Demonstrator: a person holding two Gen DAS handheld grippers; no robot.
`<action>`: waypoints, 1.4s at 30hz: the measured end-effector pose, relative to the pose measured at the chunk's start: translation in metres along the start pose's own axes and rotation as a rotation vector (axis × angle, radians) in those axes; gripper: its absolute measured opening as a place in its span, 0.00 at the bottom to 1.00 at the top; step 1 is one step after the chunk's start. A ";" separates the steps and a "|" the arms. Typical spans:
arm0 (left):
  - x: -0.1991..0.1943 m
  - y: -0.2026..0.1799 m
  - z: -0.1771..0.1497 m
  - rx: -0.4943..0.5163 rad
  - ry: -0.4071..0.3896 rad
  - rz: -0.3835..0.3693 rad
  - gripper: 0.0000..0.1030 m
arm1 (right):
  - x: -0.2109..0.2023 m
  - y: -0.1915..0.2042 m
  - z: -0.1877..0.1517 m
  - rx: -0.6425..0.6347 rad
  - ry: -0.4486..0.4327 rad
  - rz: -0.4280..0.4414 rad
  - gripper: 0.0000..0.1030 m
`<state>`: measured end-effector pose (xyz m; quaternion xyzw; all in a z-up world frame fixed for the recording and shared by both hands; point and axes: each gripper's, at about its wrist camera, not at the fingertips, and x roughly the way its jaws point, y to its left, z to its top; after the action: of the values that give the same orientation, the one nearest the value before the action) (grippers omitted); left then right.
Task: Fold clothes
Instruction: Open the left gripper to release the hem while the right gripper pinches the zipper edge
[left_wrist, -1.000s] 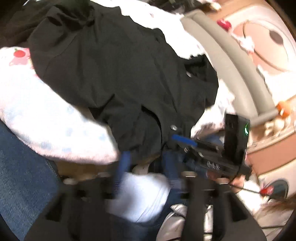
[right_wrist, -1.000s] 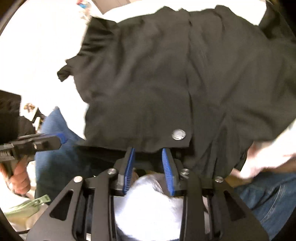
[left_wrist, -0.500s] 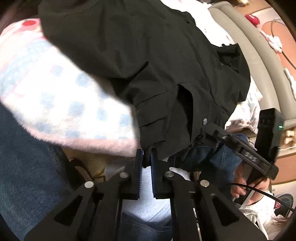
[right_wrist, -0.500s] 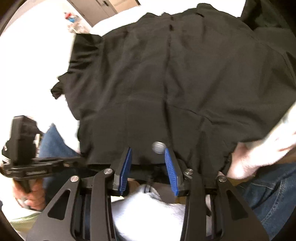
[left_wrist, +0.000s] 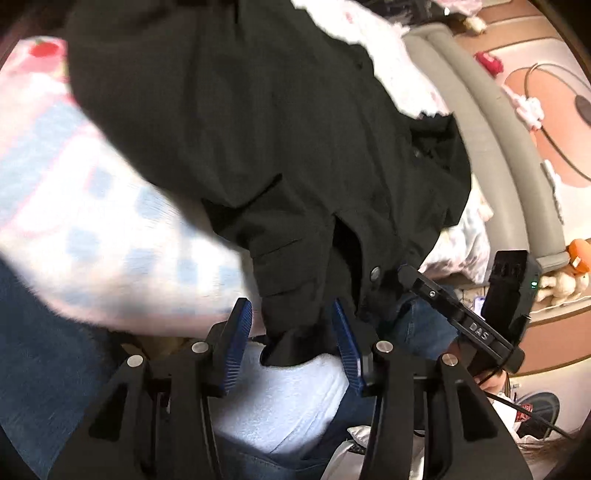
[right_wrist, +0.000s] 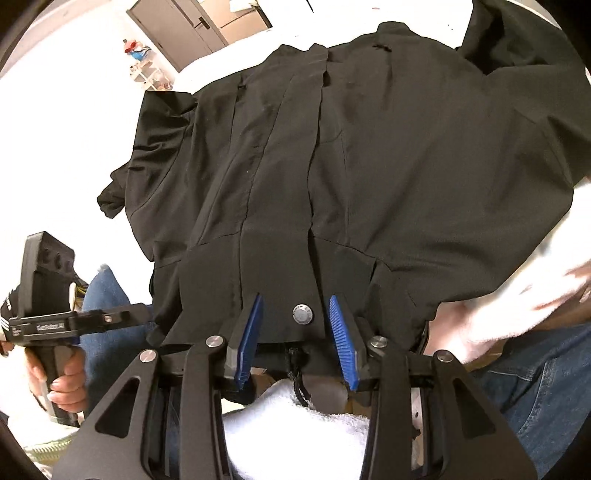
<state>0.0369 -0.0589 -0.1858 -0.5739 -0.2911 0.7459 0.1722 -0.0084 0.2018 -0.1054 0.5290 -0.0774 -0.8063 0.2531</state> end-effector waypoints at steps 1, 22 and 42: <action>0.010 0.000 0.001 0.002 0.016 0.024 0.39 | 0.004 0.000 -0.002 -0.001 0.015 0.001 0.38; 0.011 0.009 -0.008 -0.095 0.014 0.041 0.30 | 0.024 -0.002 -0.013 -0.016 0.096 0.037 0.46; -0.002 0.011 0.014 -0.108 -0.057 -0.015 0.39 | 0.034 0.026 0.012 -0.087 0.049 0.178 0.00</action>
<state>0.0250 -0.0720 -0.1893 -0.5586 -0.3399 0.7439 0.1381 -0.0214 0.1612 -0.1182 0.5281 -0.0827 -0.7700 0.3485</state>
